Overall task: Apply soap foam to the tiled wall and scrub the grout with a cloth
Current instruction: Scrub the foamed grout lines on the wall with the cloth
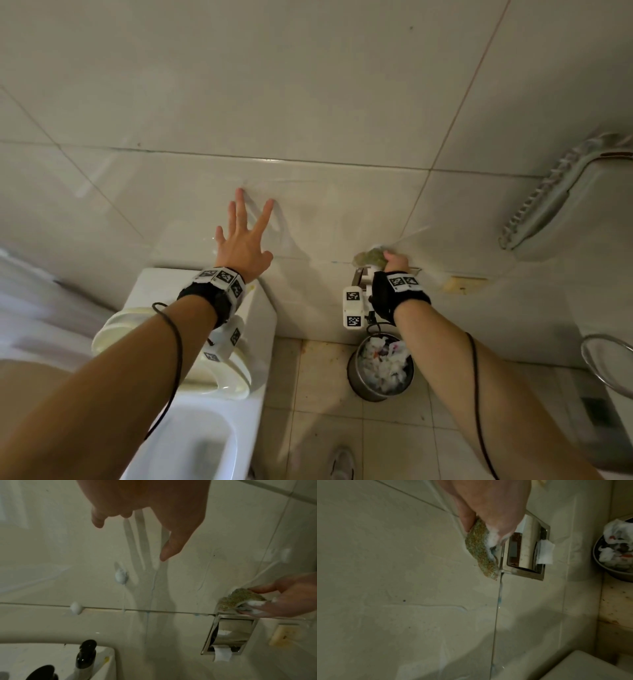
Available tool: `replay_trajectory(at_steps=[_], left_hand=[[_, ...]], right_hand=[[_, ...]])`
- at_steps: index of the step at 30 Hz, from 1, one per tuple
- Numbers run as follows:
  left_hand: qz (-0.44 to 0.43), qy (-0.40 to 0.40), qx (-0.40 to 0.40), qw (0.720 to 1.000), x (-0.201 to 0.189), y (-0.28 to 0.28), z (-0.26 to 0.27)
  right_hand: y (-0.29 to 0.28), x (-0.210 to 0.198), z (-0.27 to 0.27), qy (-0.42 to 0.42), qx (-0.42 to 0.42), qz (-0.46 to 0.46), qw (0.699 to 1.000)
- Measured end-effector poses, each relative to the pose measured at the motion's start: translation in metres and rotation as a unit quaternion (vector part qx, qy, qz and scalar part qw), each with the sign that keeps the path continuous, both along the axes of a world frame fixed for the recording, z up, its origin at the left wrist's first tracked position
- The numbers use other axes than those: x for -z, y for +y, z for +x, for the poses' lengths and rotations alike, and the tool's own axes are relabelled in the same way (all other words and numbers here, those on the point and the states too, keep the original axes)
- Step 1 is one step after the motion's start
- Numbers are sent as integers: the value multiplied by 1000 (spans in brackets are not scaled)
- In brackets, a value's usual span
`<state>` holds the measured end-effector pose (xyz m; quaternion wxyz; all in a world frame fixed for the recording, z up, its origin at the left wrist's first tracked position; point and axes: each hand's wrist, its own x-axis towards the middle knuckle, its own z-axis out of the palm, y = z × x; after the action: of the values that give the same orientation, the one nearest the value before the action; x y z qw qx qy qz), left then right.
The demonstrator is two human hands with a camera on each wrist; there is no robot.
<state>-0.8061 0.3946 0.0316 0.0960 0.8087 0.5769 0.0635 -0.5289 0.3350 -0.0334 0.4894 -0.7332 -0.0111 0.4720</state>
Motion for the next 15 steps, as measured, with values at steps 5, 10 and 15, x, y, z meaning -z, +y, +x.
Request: replay_trajectory(at_steps=[5, 10, 15], left_hand=[[-33, -31, -41, 998, 12, -1, -13], [-87, -37, -48, 994, 25, 5, -27], [-162, -22, -73, 984, 32, 19, -39]], right_hand=[[12, 29, -6, 12, -42, -11, 999], [34, 58, -17, -17, -86, -63, 994], [31, 30, -43, -5, -69, -66, 995]])
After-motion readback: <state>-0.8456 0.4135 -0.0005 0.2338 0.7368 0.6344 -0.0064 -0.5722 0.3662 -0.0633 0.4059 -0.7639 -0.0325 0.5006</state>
